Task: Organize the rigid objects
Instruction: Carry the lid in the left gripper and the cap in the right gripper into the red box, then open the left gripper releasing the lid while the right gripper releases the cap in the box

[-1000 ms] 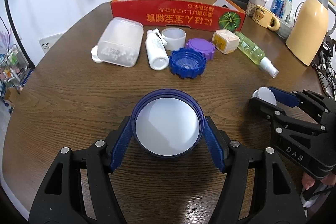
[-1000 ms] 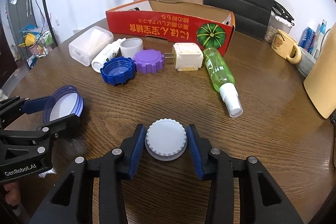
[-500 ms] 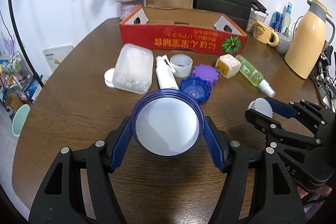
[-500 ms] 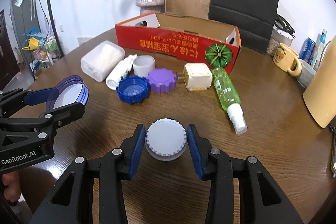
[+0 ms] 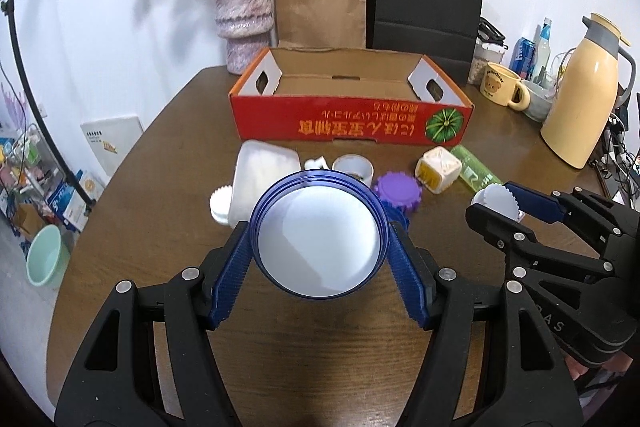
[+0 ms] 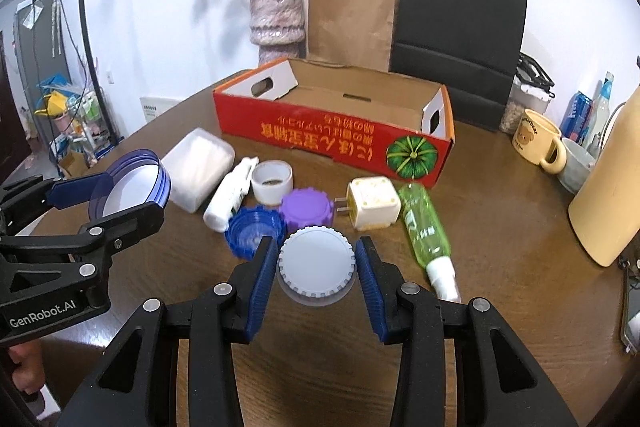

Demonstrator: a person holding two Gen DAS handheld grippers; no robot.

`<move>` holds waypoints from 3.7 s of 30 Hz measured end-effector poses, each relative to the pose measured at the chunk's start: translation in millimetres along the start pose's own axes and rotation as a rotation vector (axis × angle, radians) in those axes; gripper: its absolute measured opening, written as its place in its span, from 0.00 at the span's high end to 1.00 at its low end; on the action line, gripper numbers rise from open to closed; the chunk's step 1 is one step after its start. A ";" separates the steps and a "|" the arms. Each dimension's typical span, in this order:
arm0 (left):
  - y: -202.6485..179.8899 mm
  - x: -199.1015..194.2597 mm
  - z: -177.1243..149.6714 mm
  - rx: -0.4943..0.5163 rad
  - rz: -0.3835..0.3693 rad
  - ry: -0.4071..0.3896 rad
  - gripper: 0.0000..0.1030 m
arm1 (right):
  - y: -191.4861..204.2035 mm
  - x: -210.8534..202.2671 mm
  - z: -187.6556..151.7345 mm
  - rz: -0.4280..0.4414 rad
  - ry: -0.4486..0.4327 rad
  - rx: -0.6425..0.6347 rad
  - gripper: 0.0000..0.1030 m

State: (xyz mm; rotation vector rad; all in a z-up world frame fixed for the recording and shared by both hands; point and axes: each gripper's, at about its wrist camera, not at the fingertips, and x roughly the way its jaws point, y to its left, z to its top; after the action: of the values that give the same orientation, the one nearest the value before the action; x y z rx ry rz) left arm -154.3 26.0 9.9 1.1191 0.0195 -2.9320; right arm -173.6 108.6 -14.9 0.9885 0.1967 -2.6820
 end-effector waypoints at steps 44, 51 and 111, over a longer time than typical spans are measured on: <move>13.9 84.2 110.8 -0.042 -0.015 -0.060 0.39 | -37.2 66.8 111.2 -0.089 -0.085 0.075 0.56; 12.7 110.0 128.1 -0.050 -0.006 -0.048 0.39 | -45.4 88.5 126.9 -0.101 -0.071 0.074 0.56; 25.3 194.7 181.9 -0.054 0.085 0.005 0.00 | -88.8 187.6 154.8 -0.127 0.068 0.100 0.12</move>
State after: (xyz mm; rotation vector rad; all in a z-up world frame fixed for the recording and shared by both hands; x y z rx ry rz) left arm -420.5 -1.4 15.5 1.0917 0.0492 -2.8365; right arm -432.3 119.9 -17.3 1.1335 0.1446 -2.7994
